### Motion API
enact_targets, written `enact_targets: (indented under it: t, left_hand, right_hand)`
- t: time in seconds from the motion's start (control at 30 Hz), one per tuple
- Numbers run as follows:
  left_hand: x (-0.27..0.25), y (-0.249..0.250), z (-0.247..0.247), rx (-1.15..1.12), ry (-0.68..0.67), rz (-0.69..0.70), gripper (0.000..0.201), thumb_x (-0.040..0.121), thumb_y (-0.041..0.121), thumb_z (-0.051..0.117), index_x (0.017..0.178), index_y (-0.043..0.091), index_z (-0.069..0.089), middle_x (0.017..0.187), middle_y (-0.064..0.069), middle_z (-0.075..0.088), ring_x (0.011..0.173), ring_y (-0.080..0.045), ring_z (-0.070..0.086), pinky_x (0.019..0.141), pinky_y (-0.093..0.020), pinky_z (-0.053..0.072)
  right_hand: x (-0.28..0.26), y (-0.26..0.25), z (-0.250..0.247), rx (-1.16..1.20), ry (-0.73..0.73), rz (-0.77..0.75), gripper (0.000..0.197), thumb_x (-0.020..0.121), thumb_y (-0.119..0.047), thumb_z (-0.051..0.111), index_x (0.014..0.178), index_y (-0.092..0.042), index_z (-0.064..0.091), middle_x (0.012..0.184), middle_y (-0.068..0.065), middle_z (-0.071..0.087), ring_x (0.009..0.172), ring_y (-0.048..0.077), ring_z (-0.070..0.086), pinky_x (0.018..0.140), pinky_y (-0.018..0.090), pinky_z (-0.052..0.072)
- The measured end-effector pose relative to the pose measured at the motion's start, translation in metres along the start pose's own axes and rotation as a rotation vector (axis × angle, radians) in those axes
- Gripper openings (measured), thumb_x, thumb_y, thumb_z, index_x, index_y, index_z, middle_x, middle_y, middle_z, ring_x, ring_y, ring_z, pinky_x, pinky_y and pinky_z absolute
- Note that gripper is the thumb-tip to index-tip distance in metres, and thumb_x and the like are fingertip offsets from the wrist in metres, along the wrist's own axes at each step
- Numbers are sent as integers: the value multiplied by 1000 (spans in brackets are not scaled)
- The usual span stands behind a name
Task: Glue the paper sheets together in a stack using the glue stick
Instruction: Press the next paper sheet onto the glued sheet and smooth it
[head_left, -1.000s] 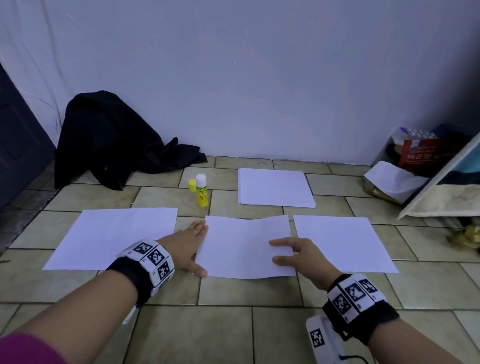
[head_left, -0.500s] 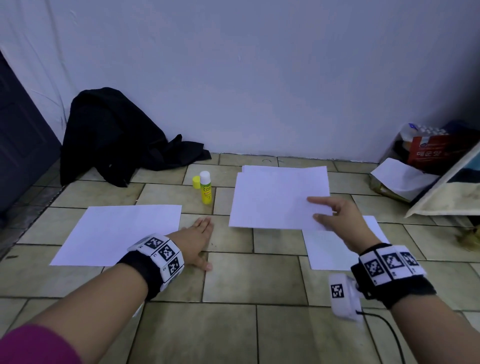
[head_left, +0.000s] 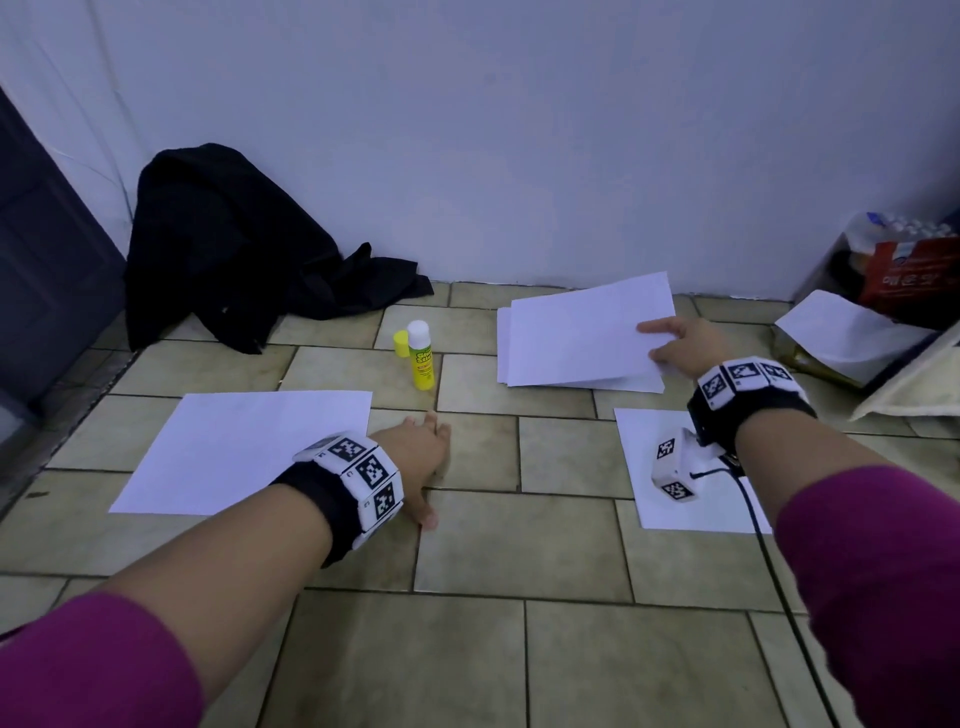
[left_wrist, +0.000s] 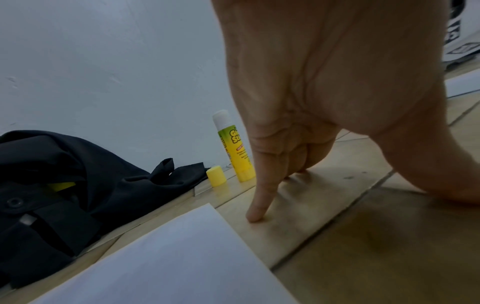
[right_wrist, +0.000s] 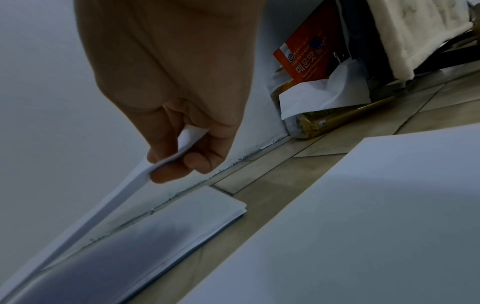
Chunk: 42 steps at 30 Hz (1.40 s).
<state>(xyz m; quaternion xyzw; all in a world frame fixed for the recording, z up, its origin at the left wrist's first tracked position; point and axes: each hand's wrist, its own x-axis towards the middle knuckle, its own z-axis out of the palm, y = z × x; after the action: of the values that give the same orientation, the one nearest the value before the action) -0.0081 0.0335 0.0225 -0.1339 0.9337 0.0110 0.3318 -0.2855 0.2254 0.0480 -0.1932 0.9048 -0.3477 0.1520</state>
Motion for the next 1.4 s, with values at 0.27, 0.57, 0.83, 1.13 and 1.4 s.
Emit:
enact_targets:
  t: [0.27, 0.57, 0.83, 1.13, 1.4]
  left_hand:
    - [3, -1, 3, 29, 13, -3, 123, 75, 50, 75, 151, 1, -8, 159, -19, -10, 146, -36, 10, 114, -44, 30]
    - [6, -2, 5, 4, 16, 8, 125, 74, 48, 77, 151, 1, -9, 158, -21, -12, 147, -38, 3, 118, -40, 21]
    - [10, -4, 8, -36, 2, -7, 127, 73, 44, 79, 150, 1, -11, 158, -20, -14, 146, -40, -3, 119, -41, 18]
    - [13, -3, 9, -74, -13, -20, 127, 73, 40, 80, 150, 2, -13, 157, -18, -19, 146, -40, -7, 119, -42, 17]
    - [19, -3, 16, -96, -27, -44, 128, 73, 38, 81, 149, 1, -15, 156, -19, -22, 145, -42, -10, 118, -50, 17]
  right_hand:
    - [24, 6, 20, -52, -35, 47, 43, 88, 9, 51, 123, -13, 63, 88, 14, 56, 63, 22, 48, 59, 24, 40]
    - [36, 12, 35, -176, -54, 64, 45, 86, 8, 49, 121, -16, 63, 136, 8, 51, 111, 27, 54, 80, 22, 38]
    - [45, 13, 48, -369, -16, 139, 34, 87, -6, 55, 112, -25, 66, 134, 13, 42, 116, 32, 51, 87, 31, 44]
    - [38, -2, 35, -367, -27, 128, 37, 88, -30, 61, 125, -28, 59, 138, 13, 45, 126, 33, 42, 105, 35, 32]
    - [-81, 10, 49, -684, -518, 42, 121, 72, -65, 67, 153, -12, -6, 159, 15, -12, 146, 33, -12, 118, 53, 10]
